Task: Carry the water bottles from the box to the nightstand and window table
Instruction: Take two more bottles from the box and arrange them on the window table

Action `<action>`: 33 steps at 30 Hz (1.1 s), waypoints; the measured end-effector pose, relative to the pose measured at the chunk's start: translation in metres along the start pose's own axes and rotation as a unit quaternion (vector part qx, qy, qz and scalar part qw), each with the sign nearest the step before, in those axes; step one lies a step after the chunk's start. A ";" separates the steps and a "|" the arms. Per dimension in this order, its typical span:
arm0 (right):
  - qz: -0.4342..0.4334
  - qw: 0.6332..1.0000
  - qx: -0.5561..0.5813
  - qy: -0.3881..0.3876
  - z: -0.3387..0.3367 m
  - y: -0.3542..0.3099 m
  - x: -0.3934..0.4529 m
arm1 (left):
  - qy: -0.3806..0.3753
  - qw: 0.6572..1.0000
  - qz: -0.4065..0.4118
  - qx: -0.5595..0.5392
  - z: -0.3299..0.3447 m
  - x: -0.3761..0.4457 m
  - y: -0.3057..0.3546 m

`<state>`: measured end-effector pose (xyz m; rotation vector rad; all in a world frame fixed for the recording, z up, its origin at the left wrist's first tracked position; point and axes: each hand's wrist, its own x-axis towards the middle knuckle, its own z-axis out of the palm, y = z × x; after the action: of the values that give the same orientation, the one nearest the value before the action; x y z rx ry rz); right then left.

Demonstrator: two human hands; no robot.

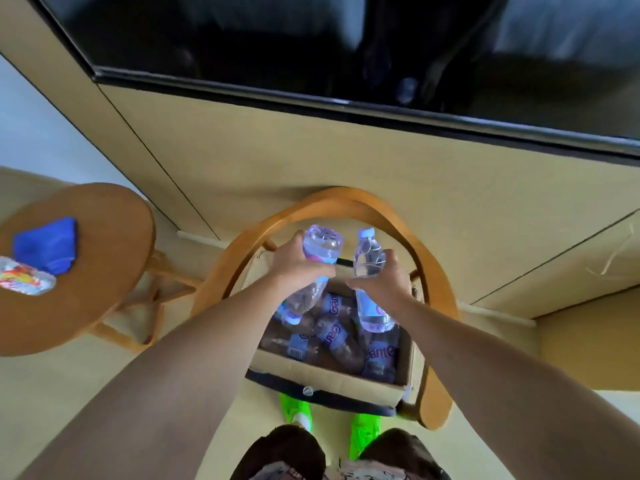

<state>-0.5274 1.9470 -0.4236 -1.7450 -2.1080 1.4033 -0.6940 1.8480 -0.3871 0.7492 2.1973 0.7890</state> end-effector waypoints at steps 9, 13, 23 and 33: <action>-0.037 0.980 0.129 0.147 -0.083 -0.054 -0.064 | -0.074 0.978 0.054 -0.186 -0.021 -0.036 0.094; -0.017 0.939 0.250 0.235 -0.110 -0.055 -0.104 | -0.120 0.971 0.081 -0.191 -0.027 -0.058 0.129; 0.050 0.855 0.327 0.398 -0.139 0.018 -0.235 | -0.307 0.920 0.224 -0.102 0.042 -0.157 0.179; 0.078 0.724 0.384 0.567 -0.203 0.159 -0.409 | -0.454 0.831 0.320 -0.021 0.164 -0.344 0.234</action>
<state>-0.1491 1.7266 -0.2176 -1.6500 -0.5991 0.6386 -0.2978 1.8152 -0.1829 1.4979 1.0535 0.5791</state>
